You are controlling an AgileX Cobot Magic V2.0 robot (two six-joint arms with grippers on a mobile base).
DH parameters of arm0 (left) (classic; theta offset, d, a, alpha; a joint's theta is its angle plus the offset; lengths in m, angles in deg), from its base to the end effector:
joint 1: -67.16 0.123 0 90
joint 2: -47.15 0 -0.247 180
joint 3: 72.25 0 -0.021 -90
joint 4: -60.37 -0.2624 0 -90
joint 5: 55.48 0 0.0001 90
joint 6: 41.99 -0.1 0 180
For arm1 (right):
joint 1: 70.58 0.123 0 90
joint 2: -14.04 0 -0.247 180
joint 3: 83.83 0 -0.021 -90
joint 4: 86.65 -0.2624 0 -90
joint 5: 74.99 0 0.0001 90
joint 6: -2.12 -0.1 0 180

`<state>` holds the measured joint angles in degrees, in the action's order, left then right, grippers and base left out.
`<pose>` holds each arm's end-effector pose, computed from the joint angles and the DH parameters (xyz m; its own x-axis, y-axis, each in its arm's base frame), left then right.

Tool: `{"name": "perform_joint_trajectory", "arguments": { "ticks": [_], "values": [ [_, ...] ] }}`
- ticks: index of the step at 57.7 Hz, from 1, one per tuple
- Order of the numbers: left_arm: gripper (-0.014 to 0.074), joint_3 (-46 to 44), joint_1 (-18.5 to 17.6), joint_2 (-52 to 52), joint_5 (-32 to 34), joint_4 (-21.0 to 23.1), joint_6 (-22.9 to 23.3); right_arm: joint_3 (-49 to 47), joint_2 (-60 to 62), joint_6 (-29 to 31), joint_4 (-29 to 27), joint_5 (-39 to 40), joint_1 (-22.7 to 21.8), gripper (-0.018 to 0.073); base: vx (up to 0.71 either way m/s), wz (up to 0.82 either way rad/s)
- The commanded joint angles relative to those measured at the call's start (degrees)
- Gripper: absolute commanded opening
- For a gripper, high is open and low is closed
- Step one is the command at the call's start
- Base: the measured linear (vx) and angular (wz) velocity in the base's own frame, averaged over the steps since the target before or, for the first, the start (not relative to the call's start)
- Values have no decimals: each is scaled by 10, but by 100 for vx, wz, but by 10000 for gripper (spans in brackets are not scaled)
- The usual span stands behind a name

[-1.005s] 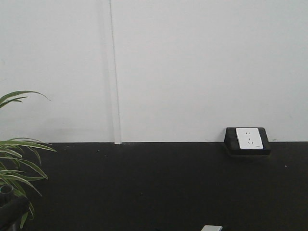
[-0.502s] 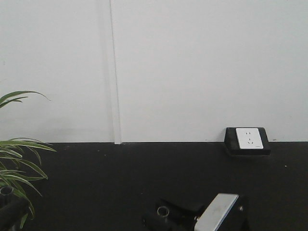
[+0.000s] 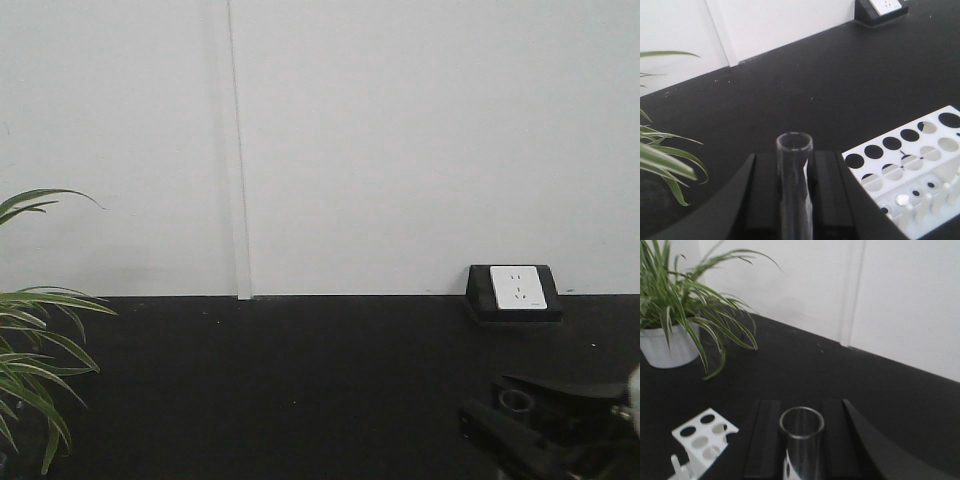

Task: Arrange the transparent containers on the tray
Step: 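Lift both held tubes up out of the white rack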

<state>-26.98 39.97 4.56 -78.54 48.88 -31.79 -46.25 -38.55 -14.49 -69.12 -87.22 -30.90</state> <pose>0.1574 -0.0721 0.2859 -0.3089 0.1664 -0.9364 0.3927 0.9191 0.0338 0.1658 0.1292 0.3188 -0.1524 -0.1388 -0.9785 -0.5906 0.8066 -0.0224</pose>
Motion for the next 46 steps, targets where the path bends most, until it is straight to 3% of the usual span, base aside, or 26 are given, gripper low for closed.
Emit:
{"name": "perform_joint_trajectory", "arguments": {
  "ticks": [1, 13, 46],
  "values": [
    [-1, -22, -2, 38, 26, 1, 7, -20, 44, 5, 11, -10, -1, -13, 0, 0],
    [-1, -22, -2, 96, 2, 0, 7, -20, 80, 5, 28, -48, -1, -13, 0, 0],
    [-1, -22, -2, 99, 1, 0, 7, -20, 80, 5, 26, -51, -1, -13, 0, 0]
  ]
}}
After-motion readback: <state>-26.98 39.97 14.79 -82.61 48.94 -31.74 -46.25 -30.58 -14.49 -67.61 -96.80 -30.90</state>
